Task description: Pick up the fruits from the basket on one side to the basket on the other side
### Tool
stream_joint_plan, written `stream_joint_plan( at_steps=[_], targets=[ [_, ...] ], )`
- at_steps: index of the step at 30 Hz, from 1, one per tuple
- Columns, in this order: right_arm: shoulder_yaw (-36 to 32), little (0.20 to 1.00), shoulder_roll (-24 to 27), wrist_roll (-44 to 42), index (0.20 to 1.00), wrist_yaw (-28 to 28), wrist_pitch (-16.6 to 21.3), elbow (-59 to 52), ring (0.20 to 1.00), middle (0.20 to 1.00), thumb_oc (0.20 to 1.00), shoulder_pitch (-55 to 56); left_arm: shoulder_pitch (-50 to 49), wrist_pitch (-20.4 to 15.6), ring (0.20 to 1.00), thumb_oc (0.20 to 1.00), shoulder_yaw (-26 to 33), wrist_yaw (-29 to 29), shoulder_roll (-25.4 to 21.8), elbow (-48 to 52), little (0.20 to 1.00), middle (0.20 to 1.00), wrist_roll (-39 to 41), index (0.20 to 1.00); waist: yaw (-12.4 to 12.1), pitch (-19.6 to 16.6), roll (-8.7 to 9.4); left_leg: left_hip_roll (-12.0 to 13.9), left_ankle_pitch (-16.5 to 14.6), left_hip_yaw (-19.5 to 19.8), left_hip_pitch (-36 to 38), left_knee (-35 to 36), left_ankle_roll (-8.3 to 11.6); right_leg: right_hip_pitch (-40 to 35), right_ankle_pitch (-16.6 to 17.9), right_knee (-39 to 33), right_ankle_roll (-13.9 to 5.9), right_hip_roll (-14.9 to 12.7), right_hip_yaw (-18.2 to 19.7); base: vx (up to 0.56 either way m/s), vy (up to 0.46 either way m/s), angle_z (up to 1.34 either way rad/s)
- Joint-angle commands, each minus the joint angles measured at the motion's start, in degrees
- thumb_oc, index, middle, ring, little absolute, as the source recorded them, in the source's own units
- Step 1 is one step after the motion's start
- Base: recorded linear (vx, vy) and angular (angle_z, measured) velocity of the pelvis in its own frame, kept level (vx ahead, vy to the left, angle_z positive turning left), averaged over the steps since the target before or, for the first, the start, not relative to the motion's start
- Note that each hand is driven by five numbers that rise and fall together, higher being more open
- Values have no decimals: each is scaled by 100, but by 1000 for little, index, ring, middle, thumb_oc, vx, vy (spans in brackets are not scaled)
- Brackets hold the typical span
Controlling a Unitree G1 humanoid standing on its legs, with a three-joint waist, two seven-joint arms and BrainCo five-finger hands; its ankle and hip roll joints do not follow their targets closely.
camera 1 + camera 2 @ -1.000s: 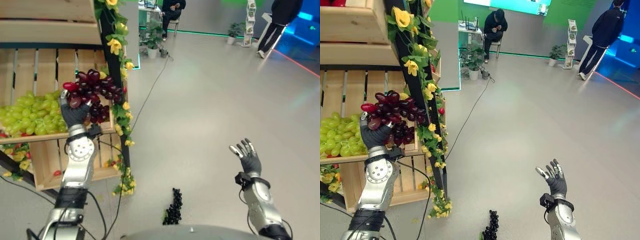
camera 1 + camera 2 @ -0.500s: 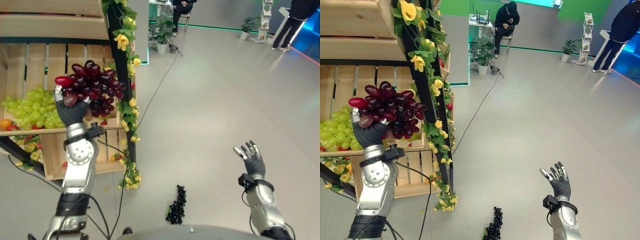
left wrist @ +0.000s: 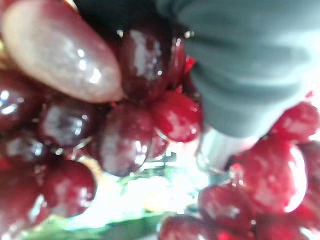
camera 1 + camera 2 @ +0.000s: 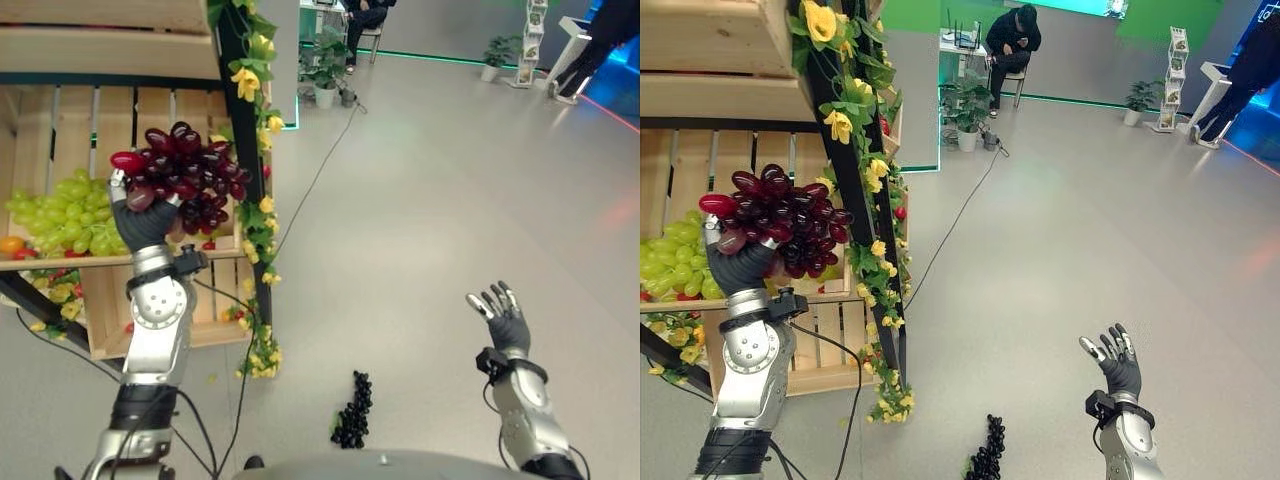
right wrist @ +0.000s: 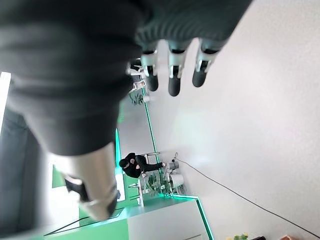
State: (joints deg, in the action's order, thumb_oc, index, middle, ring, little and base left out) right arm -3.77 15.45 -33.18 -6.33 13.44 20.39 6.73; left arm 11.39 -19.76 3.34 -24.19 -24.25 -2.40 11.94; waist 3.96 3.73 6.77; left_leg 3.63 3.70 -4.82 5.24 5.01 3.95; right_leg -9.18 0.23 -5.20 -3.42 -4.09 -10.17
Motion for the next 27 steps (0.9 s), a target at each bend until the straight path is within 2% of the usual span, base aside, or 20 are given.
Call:
stream_joint_plan(
  at_steps=[1, 6, 9, 13, 25, 27],
  targets=[
    [-152, 1000, 217, 145, 1000, 78, 286, -193, 1000, 1000, 1000, -417, 1036, 29, 200, 200, -113, -159, -448, -860, 200, 200, -312, 200, 190, -288, -71, 141, -875, 57, 185, -472, -57, 47, -859, 737, -276, -146, -111, 0, 0, 0],
    [5, 1000, 336, 170, 1000, 115, 181, -177, 1000, 1000, 1000, -483, 1918, 282, 200, 200, -246, -278, -1008, -2201, 200, 200, -5, 200, 333, -318, -157, 161, -862, -44, 267, -443, -47, 37, -838, 730, -298, -149, -30, -3, 6, -5],
    [36, 1000, 382, 172, 1000, 140, 134, -145, 1000, 1000, 1000, -477, 2234, 488, 200, 200, -434, -62, -1371, -2766, 200, 200, -12, 200, 393, -326, -219, 163, -856, -107, 317, -426, -43, 29, -826, 722, -314, -142, 16, -9, 19, -11],
    [72, 1000, 399, 200, 1000, 174, 52, -144, 1000, 1000, 1000, -488, 2560, 795, 200, 200, -656, 198, -1607, -3325, 200, 200, -76, 200, 451, -330, -279, 161, -845, -153, 345, -408, -47, 34, -805, 710, -332, -143, 72, -6, 9, -4],
    [117, 1000, 451, 234, 1000, 276, -5, -209, 1000, 1000, 1000, -364, 3383, 1081, 200, 200, -904, 299, -2238, -4649, 200, 200, -213, 200, 568, -340, -334, 176, -832, -292, 420, -360, -43, 53, -769, 675, -367, -133, 192, -2, 10, -7],
    [125, 1000, 496, 257, 1000, 291, 6, -184, 1000, 1000, 1000, -341, 3537, 1223, 200, 200, -1019, 390, -2493, -5042, 200, 200, -504, 200, 576, -340, -356, 176, -828, -304, 429, -354, -45, 47, -769, 670, -376, -134, 231, 1, 11, -3]
  ],
)
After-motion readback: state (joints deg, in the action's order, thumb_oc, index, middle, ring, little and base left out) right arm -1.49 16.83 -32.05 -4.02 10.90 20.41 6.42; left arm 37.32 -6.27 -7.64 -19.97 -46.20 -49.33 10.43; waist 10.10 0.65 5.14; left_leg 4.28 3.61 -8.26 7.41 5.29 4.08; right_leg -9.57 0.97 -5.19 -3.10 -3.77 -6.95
